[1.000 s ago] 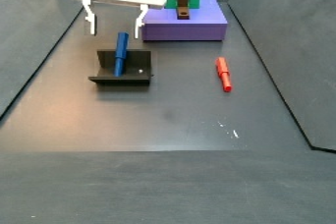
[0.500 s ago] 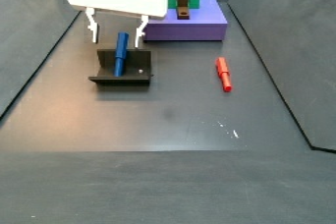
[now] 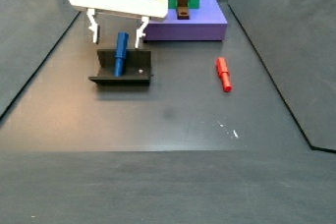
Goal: Pick up the blue object. Move up. Place the blue object on the fixture. Regrasp the blue object. Move to above the board. Insert the blue object.
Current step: Regrasp the blue object.
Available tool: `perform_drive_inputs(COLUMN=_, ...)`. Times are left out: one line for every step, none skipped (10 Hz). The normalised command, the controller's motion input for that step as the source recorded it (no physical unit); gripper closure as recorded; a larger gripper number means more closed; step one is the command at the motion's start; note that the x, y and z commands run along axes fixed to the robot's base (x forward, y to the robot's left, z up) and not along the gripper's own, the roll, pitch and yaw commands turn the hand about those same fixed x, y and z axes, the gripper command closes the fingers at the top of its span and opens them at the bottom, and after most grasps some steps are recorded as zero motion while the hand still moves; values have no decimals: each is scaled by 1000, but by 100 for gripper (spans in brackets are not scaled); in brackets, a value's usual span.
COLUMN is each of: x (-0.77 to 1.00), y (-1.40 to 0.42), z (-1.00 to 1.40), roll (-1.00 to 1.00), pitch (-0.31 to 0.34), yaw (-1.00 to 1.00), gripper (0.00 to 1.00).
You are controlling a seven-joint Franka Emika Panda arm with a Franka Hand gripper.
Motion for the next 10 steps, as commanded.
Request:
perform_drive_inputs(x=6, y=-66, z=-91, roll=403, pitch=43, yaw=-9, gripper=0)
perform_drive_inputs(x=17, y=-9, z=-66, roll=334, pitch=77, yaw=-23, gripper=0)
perform_drive_inputs(x=0, y=0, z=-51, roll=280, pitch=54, yaw=0, gripper=0)
perform_drive_inputs(x=0, y=0, z=-23, roll=200, pitch=23, yaw=0, gripper=0)
perform_drive_inputs(x=0, y=0, z=0, roll=20, pitch=0, yaw=0, gripper=0)
perform_drive_inputs(x=0, y=0, z=-60, roll=0, pitch=0, yaw=0, gripper=0)
perform_drive_inputs(x=0, y=0, z=-149, roll=29, pitch=0, yaw=0, gripper=0)
perform_drive_inputs(x=0, y=0, z=-154, roll=97, pitch=0, yaw=-11, gripper=0)
perform_drive_inputs(x=0, y=0, z=-166, roll=94, pitch=0, yaw=-37, gripper=0)
perform_drive_inputs(x=0, y=0, z=-83, roll=71, pitch=17, yaw=-23, gripper=0)
